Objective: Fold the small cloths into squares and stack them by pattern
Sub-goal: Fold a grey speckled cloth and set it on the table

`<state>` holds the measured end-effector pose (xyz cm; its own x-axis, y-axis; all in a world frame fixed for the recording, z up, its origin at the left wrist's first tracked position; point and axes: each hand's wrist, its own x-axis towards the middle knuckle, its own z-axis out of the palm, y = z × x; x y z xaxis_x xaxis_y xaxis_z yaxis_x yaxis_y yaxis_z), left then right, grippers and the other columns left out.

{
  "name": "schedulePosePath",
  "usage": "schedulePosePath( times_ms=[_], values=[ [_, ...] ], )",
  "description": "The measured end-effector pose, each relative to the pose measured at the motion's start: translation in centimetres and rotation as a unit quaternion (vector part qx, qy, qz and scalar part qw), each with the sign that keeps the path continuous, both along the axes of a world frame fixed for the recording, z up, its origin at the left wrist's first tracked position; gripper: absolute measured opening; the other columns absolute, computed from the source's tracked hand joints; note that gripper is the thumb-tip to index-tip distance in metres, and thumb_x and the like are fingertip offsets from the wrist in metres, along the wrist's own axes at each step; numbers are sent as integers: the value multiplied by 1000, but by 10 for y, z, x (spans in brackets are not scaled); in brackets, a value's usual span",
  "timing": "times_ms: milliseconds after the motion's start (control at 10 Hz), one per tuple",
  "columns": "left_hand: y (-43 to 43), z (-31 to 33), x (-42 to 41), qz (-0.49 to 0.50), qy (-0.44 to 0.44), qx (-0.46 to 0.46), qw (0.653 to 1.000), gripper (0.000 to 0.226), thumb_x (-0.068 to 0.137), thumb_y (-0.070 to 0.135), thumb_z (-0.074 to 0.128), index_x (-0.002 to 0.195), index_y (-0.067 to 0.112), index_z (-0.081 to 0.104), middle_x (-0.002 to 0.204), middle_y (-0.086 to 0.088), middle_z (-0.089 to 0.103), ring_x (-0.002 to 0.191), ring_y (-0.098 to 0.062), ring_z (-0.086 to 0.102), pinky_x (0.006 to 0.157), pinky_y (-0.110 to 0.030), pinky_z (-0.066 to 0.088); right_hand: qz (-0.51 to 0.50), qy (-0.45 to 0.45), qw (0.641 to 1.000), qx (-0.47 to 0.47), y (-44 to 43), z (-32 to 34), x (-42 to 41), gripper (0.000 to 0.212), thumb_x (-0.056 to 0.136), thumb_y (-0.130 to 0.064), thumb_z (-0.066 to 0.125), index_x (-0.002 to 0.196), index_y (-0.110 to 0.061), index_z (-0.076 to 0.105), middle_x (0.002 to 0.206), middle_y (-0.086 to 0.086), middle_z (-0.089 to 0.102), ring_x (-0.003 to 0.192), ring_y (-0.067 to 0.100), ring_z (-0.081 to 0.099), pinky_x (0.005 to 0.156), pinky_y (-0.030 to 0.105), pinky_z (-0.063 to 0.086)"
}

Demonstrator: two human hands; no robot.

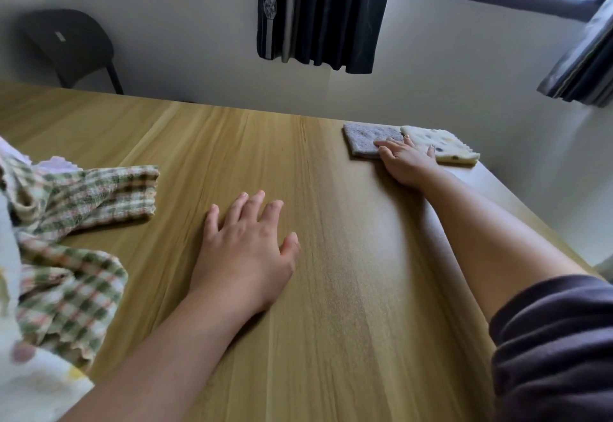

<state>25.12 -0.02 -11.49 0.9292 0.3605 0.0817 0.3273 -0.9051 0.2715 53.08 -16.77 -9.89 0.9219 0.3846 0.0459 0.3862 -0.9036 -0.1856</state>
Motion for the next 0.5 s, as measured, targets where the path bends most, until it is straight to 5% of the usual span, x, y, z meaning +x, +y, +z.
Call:
schedulePosePath(
  times_ms=[400,500],
  values=[
    [4,-3,5,-6,-2,-14,1000,57,98,47,27,150,25,19,161,2,11,148,-15,4,120,-45,-1,49,-73,996,22,2,-12,-52,46,103,-38,26,148,-35,30,161,-6,13,149,19,-1,119,51,1],
    [2,-1,0,2,-81,-20,997,47,97,37,39,140,19,40,147,-1,41,136,-18,34,118,-47,12,86,-28,995,33,0,-13,-102,45,103,-40,26,147,-34,33,161,-8,12,149,17,0,119,51,3]
  ],
)
